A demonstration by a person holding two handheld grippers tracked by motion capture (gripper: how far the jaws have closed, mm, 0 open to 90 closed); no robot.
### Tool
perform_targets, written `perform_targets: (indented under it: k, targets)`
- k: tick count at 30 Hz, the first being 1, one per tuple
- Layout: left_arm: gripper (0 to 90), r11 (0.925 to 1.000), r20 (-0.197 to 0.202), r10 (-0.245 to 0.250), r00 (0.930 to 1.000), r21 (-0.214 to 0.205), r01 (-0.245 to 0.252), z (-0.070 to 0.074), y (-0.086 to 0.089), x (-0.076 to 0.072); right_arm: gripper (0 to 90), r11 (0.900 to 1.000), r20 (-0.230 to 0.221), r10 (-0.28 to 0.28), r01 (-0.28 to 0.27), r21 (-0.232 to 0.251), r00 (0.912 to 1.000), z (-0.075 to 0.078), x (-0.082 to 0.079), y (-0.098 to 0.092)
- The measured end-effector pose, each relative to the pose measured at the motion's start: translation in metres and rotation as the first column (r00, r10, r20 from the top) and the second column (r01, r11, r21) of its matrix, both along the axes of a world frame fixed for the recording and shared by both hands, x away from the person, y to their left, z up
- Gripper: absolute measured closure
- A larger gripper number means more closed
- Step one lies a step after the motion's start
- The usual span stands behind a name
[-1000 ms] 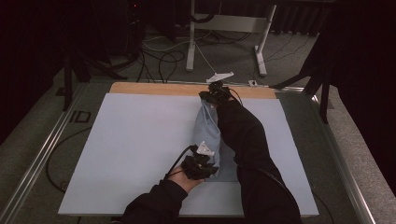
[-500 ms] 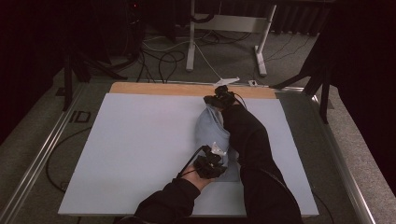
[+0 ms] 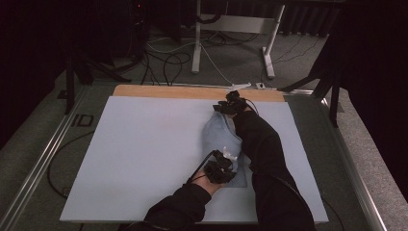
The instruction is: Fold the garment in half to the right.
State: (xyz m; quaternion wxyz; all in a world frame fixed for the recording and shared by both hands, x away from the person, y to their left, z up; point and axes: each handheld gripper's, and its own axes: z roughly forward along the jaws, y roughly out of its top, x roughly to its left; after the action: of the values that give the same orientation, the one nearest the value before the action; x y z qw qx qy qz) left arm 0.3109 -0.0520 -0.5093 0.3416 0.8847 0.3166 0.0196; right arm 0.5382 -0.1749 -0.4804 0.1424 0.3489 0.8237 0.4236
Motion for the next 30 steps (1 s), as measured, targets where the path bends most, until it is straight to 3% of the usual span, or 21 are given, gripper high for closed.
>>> perform_targets:
  k: [10, 13, 16, 17, 18, 20, 21, 24, 30]
  targets:
    - [84.0, 0.9999, -0.006, 0.014, 0.9999, 0.006, -0.014, -0.002, -0.005, 0.002, 48.1, 1.0, 0.01, 0.002, -0.002, -0.005, 0.9999, 0.023, -0.016, -0.011]
    - [83.3, 0.9999, -0.007, 0.012, 0.9999, 0.002, -0.012, -0.001, -0.006, 0.002, 51.5, 1.0, 0.012, 0.003, -0.003, -0.006, 0.9999, 0.024, -0.021, -0.013]
    - [80.8, 1.0, -0.008, 0.005, 1.0, -0.007, -0.005, 0.0, -0.006, 0.0, 62.9, 0.9999, 0.005, 0.016, -0.016, 0.004, 0.9999, 0.022, -0.029, -0.011]
    - [80.8, 0.9999, -0.009, 0.003, 1.0, -0.014, -0.003, 0.0, -0.007, -0.001, 62.9, 0.9999, 0.005, 0.016, -0.016, 0.004, 0.9999, 0.022, -0.029, -0.011]
    - [77.4, 0.9998, -0.011, -0.007, 0.9999, -0.016, 0.007, 0.001, -0.008, -0.003, 71.9, 0.9994, -0.001, 0.034, -0.034, -0.004, 0.9994, 0.02, -0.033, -0.009]
    - [76.2, 0.9997, -0.005, -0.023, 0.9997, -0.011, 0.023, 0.002, -0.01, -0.006, 76.2, 0.999, -0.008, 0.043, -0.043, -0.012, 0.999, 0.019, -0.035, -0.007]
    - [75.1, 0.9996, 0.004, -0.029, 0.9996, -0.006, 0.029, 0.003, -0.012, -0.008, 86.2, 0.9978, -0.013, 0.056, -0.057, -0.034, 0.9983, 0.015, -0.037, -0.005]
    - [75.2, 0.999, 0.021, -0.043, 0.9988, 0.014, 0.043, 0.003, -0.016, -0.011, 90.0, 0.9965, -0.018, 0.058, -0.059, -0.06, 0.9982, 0.01, -0.038, -0.003]
    - [74.9, 0.9987, 0.017, -0.052, 0.9985, 0.006, 0.052, 0.002, -0.017, -0.015, 90.0, 0.9941, -0.049, 0.038, -0.043, -0.099, 0.9981, -0.01, -0.036, -0.002]
